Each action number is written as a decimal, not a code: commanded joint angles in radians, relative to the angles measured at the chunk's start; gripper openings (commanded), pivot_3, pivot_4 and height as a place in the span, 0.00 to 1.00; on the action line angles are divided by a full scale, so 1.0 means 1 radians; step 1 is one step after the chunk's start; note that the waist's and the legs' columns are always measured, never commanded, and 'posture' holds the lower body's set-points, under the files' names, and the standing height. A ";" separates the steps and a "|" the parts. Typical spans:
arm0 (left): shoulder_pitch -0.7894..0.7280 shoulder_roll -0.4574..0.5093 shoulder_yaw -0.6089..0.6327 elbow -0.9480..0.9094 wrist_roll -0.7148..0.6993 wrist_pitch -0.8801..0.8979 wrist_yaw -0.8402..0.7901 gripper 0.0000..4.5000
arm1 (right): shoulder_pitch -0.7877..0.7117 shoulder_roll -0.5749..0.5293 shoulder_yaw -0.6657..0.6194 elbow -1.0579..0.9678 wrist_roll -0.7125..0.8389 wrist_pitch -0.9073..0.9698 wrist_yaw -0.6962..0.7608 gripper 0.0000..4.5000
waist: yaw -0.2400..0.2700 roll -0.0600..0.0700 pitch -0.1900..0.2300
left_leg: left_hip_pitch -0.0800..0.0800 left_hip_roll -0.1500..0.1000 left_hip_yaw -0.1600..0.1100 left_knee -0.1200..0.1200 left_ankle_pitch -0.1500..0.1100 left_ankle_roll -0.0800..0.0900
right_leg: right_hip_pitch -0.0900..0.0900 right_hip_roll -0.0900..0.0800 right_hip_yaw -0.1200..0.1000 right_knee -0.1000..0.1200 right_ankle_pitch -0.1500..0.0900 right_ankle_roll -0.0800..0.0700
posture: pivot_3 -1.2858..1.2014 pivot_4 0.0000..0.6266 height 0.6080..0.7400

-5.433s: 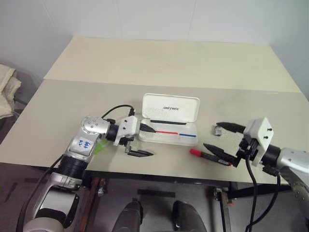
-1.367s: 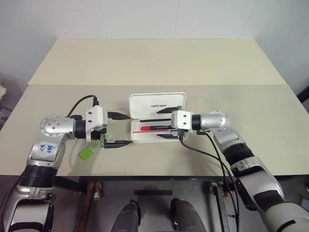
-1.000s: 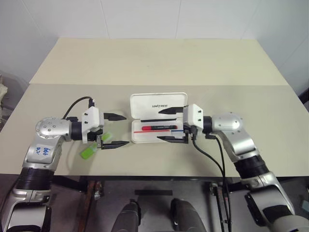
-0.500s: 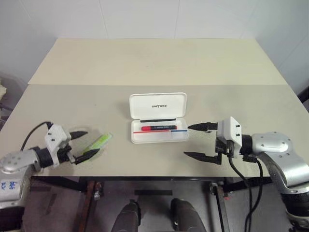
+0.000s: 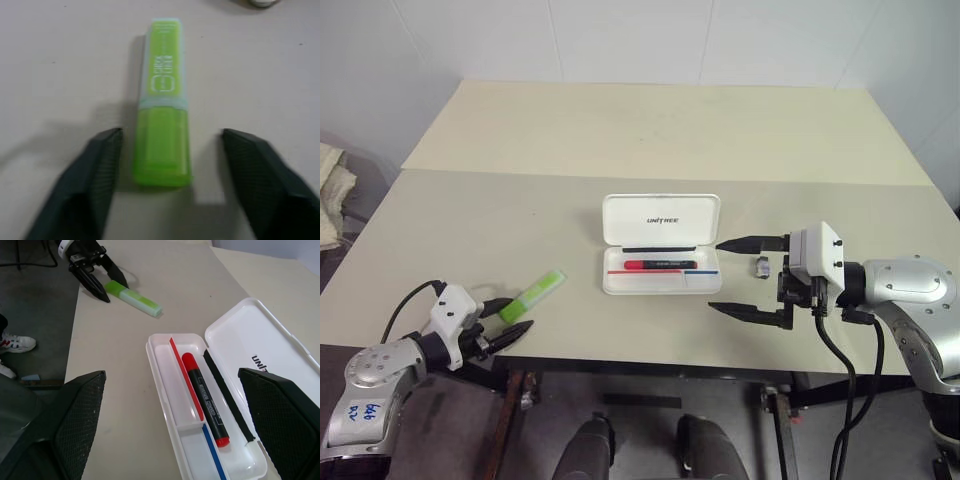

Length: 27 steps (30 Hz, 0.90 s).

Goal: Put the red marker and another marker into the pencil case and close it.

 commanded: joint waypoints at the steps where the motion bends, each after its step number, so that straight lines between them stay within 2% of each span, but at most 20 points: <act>1: -0.011 0.002 -0.007 0.047 0.026 0.014 0.036 0.46 | -0.019 -0.004 -0.020 -0.047 0.025 0.006 -0.016 1.00 | 0.004 0.000 0.000 | 0.000 0.000 0.000 0.000 0.000 0.000 | 0.000 0.000 0.000 0.000 0.000 -0.001 | 0.52 0.24 1.00; 2: -0.018 0.001 -0.013 0.049 0.026 0.016 0.037 0.41 | -0.022 -0.004 -0.021 -0.050 0.026 0.008 -0.019 1.00 | 0.005 0.000 0.000 | 0.000 0.000 0.000 0.000 0.002 0.000 | 0.001 0.001 0.000 -0.002 -0.003 -0.010 | 0.52 0.24 1.00; 3: -0.029 -0.002 -0.020 0.050 0.023 0.021 0.038 0.38 | -0.023 -0.004 -0.023 -0.054 0.027 0.009 -0.022 1.00 | 0.006 0.000 0.000 | 0.000 0.001 0.000 0.000 0.003 0.000 | 0.001 0.001 0.000 -0.003 -0.003 -0.011 | 0.52 0.24 1.00; 5: -0.055 -0.007 -0.027 0.050 0.017 0.019 0.041 0.25 | -0.022 -0.005 -0.026 -0.058 0.028 0.011 -0.026 1.00 | 0.008 0.000 0.000 | 0.000 0.002 0.001 0.000 0.004 0.000 | 0.001 0.001 0.000 -0.003 -0.002 -0.011 | 0.52 0.24 1.00; 6: -0.063 -0.009 -0.028 0.049 0.011 0.020 0.040 0.24 | -0.020 -0.006 -0.027 -0.059 0.028 0.010 -0.027 1.00 | 0.010 0.000 0.000 | 0.000 0.002 0.001 0.000 0.005 0.000 | 0.001 0.001 0.000 -0.003 -0.002 -0.012 | 0.52 0.24 1.00; 12: -0.159 -0.013 -0.015 0.014 -0.033 -0.029 0.001 0.24 | -0.003 -0.004 -0.027 -0.056 0.016 0.001 -0.040 1.00 | 0.010 -0.001 0.000 | -0.002 0.002 0.000 0.000 0.005 0.000 | 0.001 0.002 0.000 -0.005 -0.001 -0.010 | 0.52 0.24 1.00; 16: -0.248 -0.003 -0.019 0.002 -0.057 -0.048 -0.039 0.24 | 0.009 0.000 -0.025 -0.056 0.008 -0.006 -0.051 1.00 | 0.009 -0.001 0.000 | -0.004 -0.001 0.000 -0.001 0.004 0.000 | 0.000 0.002 0.000 -0.008 0.007 0.003 | 0.52 0.24 1.00; 27: -0.440 0.037 -0.229 0.001 0.001 -0.107 -0.241 0.24 | 0.058 0.001 -0.040 -0.088 -0.008 -0.014 -0.099 1.00 | 0.006 -0.001 0.000 | -0.004 0.000 0.001 -0.005 -0.002 -0.001 | -0.002 0.006 0.000 -0.010 0.006 0.006 | 0.52 0.24 1.00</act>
